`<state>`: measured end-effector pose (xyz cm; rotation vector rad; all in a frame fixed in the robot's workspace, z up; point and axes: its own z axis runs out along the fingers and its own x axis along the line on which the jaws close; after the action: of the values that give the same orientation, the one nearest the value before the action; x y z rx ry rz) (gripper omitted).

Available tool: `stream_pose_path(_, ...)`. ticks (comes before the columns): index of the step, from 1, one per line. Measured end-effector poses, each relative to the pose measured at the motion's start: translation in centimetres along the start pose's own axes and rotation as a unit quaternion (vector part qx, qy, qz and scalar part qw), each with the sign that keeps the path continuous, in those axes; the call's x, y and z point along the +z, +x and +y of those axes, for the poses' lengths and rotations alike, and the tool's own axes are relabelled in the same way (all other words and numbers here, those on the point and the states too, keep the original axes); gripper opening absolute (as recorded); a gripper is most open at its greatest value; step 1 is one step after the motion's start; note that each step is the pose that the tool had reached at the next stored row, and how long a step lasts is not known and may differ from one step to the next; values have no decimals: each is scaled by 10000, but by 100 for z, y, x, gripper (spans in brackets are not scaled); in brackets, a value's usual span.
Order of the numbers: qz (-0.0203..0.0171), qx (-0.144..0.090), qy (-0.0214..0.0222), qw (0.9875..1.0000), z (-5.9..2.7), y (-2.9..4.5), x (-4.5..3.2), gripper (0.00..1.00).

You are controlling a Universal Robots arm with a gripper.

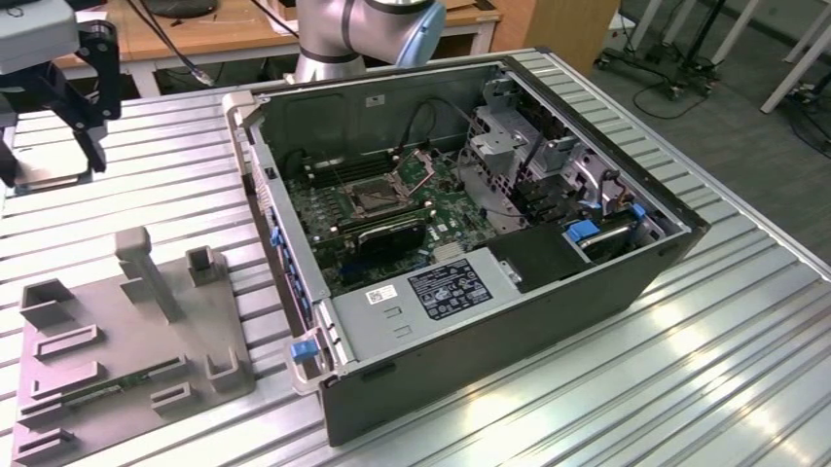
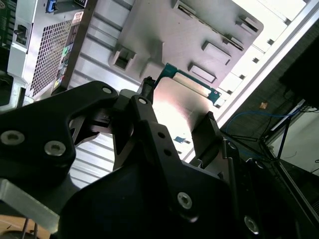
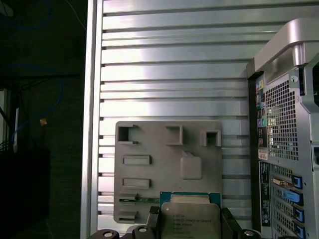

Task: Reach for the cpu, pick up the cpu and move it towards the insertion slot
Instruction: 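Pick up the cpu and move it towards the insertion slot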

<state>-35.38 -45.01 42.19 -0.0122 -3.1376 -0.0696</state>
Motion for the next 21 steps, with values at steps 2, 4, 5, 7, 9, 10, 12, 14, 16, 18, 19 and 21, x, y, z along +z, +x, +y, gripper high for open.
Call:
stream_pose_path(2, 0, 0, 0, 10000, 0, -3, 0, 55)
stream_pose_path(4, 0, 0, 0, 10000, 0, -5, 0, 55)
stream_pose_path(5, 0, 0, 0, 10000, 0, -7, 0, 55)
stream_pose_path(7, 0, 0, 0, 10000, 0, -11, 0, 55)
stream_pose_path(9, 0, 0, 0, 10000, 0, -15, 0, 55)
stream_pose_path(10, 0, 0, 0, 10000, 0, -18, 0, 55)
stream_pose_path(12, 0, -1, 0, 10000, 0, -26, 0, 55)
stream_pose_path(14, 0, 0, 0, 10000, 0, -42, 1, 55)
stream_pose_path(16, 0, 0, 0, 10000, 0, -64, 3, 55)
stream_pose_path(18, 0, 0, 0, 10000, 0, -91, 4, 55)
stream_pose_path(19, 0, 0, 0, 10000, 1, -102, 4, 55)
stream_pose_path(21, 0, 0, 0, 10000, 1, -121, 5, 55)
